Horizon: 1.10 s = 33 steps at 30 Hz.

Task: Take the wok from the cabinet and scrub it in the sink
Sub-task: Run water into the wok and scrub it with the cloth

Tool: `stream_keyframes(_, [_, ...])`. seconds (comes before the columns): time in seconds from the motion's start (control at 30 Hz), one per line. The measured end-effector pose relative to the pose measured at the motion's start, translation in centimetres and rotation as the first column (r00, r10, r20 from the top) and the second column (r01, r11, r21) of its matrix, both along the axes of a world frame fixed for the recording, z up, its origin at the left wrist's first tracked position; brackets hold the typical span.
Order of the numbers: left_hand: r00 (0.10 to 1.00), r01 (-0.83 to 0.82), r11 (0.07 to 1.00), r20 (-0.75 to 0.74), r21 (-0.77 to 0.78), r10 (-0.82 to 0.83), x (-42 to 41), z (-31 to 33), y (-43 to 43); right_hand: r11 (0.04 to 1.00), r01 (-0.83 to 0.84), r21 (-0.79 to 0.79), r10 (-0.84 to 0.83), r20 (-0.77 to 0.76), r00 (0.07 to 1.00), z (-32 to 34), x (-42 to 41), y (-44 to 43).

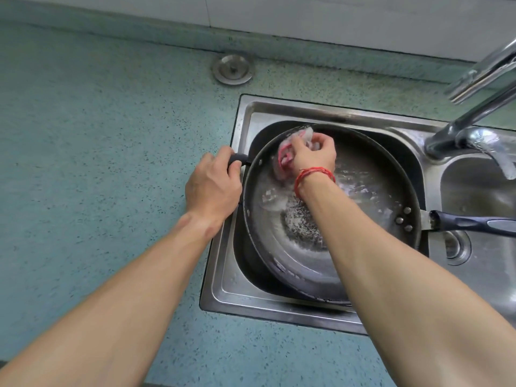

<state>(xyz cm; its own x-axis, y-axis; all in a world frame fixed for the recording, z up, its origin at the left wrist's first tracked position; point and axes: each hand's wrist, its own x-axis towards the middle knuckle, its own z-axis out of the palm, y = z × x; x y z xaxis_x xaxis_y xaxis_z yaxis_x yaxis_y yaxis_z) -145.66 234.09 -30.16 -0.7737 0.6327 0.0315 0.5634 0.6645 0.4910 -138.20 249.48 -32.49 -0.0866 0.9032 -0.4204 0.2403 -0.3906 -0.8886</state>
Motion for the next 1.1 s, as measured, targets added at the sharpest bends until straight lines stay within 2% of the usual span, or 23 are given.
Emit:
stream_keyframes(0.17, [1.000,-0.024,1.000,0.006,-0.015,0.024,0.1,0.0,0.1,0.972,-0.232,-0.015,0.233,0.020,0.972,0.5,0.0,-3.1])
stream_keyframes(0.3, [0.999,-0.034,0.999,0.009,-0.020,0.035,0.2,0.0,0.2,0.885,-0.463,-0.044,0.465,0.058,0.883,0.5,1.3,-6.0])
stream_keyframes(0.47, [1.000,-0.026,1.000,0.018,-0.005,0.026,0.0,-0.3,0.3,0.685,-0.726,-0.064,0.728,0.108,0.677,1.2,5.8,-9.0])
stream_keyframes(0.63, [0.999,-0.025,1.000,0.038,-0.011,0.025,0.1,-0.1,0.3,0.503,-0.829,-0.243,0.864,0.121,0.489,3.3,10.6,-9.6])
stream_keyframes(0.7, [0.999,-0.011,1.000,0.039,-0.013,0.011,0.1,0.0,0.3,0.421,-0.863,-0.280,0.902,0.227,0.366,3.5,12.5,-9.1])
stream_keyframes(0.8, [0.999,0.014,1.000,0.039,-0.021,-0.013,-0.2,-0.1,0.2,0.224,-0.874,-0.430,0.891,0.455,0.004,5.2,15.5,-6.9])
stream_keyframes(0.9, [0.999,0.024,0.999,0.045,-0.030,-0.023,-0.3,-0.2,0.2,0.139,-0.839,-0.525,0.778,0.583,-0.236,6.4,17.6,-4.7])
stream_keyframes(0.97, [0.998,0.031,0.999,0.055,-0.026,-0.029,-0.4,-0.1,0.2,0.130,-0.818,-0.560,0.672,0.656,-0.343,7.0,18.2,-3.8])
stream_keyframes(1.1, [0.997,0.056,0.998,0.054,-0.002,-0.055,-0.7,-0.2,0.0,0.176,-0.838,-0.516,0.449,0.800,-0.398,7.1,19.0,-1.4])
